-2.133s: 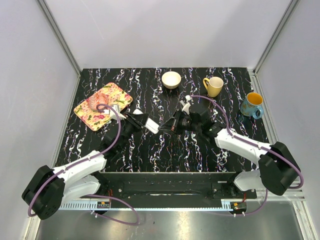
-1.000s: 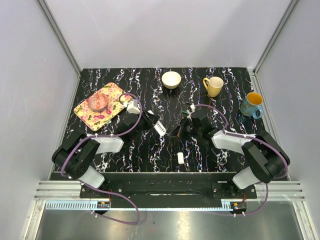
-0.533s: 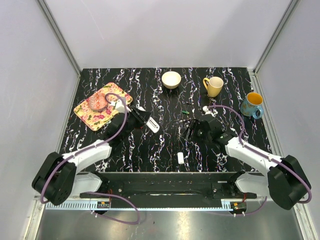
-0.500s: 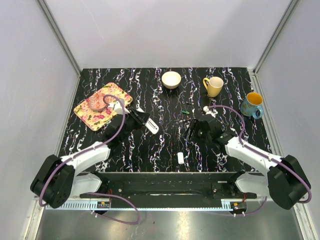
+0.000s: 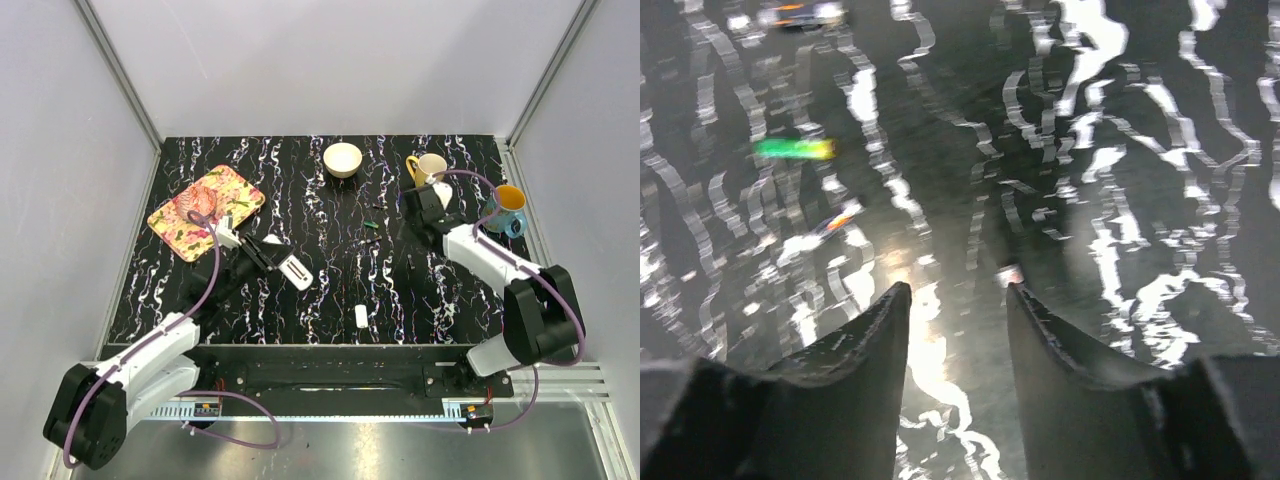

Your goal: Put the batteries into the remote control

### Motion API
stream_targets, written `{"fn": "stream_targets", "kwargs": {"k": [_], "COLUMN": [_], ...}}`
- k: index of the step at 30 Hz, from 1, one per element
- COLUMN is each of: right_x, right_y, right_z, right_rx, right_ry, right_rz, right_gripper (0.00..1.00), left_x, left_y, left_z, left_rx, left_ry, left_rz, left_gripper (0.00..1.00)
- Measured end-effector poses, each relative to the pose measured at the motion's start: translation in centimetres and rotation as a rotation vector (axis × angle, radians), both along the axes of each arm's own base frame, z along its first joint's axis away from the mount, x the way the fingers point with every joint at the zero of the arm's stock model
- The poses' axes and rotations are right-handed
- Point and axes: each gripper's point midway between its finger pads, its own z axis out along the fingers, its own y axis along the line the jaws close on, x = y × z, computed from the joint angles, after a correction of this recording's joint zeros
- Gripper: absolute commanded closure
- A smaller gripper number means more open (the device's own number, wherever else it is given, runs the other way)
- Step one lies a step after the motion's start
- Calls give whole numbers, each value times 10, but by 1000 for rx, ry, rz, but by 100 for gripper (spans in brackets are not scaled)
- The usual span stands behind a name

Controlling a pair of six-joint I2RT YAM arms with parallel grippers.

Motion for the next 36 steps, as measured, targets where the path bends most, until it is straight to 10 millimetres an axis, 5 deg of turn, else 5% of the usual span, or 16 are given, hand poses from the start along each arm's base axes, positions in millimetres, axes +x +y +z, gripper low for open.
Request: {"fn": "stream_targets", "kwargs": {"k": [5, 15, 36], "right_x": [-2, -15, -10], "right_y": [-43, -33, -30], "right_z": [-31, -69, -84], "right_rx": [-93, -85, -101], "right_ry": [121, 250, 263], "right_rz": [-52, 28, 77], "right_gripper": [58, 50, 77], "left_x": [-11, -27, -32], "left_y": [-2, -14, -20], "left_z": [8, -7, -24], "left_rx": [-10, 5, 21], "left_ry": [-13, 46, 105], "left_rz": [-43, -151, -202], "left_gripper": [100, 100, 100]}}
